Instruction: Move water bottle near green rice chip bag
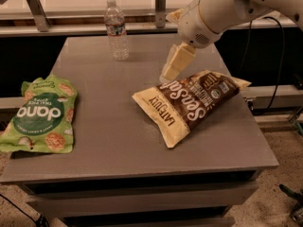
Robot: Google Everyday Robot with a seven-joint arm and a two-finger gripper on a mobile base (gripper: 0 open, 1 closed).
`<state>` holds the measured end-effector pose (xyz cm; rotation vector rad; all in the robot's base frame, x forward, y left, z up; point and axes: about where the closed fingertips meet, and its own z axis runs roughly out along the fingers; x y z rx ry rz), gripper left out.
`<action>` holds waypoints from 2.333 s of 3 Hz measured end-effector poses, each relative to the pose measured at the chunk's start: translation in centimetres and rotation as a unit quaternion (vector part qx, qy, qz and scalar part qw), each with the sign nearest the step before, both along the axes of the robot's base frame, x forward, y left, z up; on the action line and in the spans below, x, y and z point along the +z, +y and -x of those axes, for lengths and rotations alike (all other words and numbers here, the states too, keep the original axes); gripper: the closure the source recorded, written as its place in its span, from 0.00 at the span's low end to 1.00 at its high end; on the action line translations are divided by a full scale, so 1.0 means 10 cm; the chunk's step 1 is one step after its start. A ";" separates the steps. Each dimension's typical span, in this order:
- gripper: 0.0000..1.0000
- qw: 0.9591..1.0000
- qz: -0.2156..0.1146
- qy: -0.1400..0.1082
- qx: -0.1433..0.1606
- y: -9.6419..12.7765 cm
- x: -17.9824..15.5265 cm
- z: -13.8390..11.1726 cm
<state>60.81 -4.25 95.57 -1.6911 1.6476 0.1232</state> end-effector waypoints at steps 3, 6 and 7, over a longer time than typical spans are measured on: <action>0.00 0.989 -0.147 -0.014 -0.009 0.66 -0.05 -1.07; 0.00 0.965 -0.249 0.027 -0.082 1.08 -0.18 -1.79; 0.00 0.959 -0.272 0.034 -0.076 1.37 -0.20 -1.99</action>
Offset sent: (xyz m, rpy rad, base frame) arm 0.1283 0.0707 -0.0024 0.3918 -0.0459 -0.0024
